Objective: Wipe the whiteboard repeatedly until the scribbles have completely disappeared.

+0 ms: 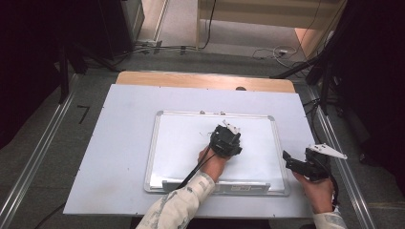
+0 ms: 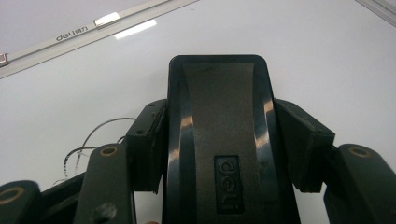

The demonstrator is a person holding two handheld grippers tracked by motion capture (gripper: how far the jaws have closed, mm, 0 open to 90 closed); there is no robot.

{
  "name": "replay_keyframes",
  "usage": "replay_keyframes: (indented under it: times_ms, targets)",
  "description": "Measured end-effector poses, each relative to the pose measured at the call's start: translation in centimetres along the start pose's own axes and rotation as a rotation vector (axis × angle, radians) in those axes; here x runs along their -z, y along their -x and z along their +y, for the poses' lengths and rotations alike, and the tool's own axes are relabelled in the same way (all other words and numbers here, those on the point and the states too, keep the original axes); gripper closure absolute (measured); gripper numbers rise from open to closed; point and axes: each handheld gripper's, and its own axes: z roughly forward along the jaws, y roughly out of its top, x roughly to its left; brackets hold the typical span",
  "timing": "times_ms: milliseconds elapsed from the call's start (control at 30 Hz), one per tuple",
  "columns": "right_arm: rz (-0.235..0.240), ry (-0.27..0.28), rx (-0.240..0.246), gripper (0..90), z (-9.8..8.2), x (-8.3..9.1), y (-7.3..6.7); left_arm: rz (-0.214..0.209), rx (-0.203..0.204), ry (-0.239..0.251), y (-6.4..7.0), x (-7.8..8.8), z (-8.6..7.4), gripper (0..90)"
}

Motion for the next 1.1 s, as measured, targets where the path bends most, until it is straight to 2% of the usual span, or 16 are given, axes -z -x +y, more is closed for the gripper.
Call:
replay_keyframes:
  times_ms: [300, 667, 767, 1100]
  targets:
    - [-0.004, -0.002, 0.001, 11.3, -0.1, 0.0, 0.1, 0.023, 0.001, -0.001, -0.9, 0.1, -0.2, 40.3]
    - [-0.005, -0.004, 0.001, 11.3, -0.1, 0.0, 0.1, 0.043, 0.034, 0.001, -2.6, 0.4, -0.4, 40.3]
    - [-0.003, -0.005, 0.002, 11.3, -0.1, 0.0, 0.1, 0.059, 0.036, 0.000, -2.3, 0.4, -0.4, 40.4]
    - [-0.004, -0.004, 0.007, 11.3, 0.0, -0.1, 0.0, 0.056, 0.029, 0.001, -1.2, 0.2, -0.3, 40.4]
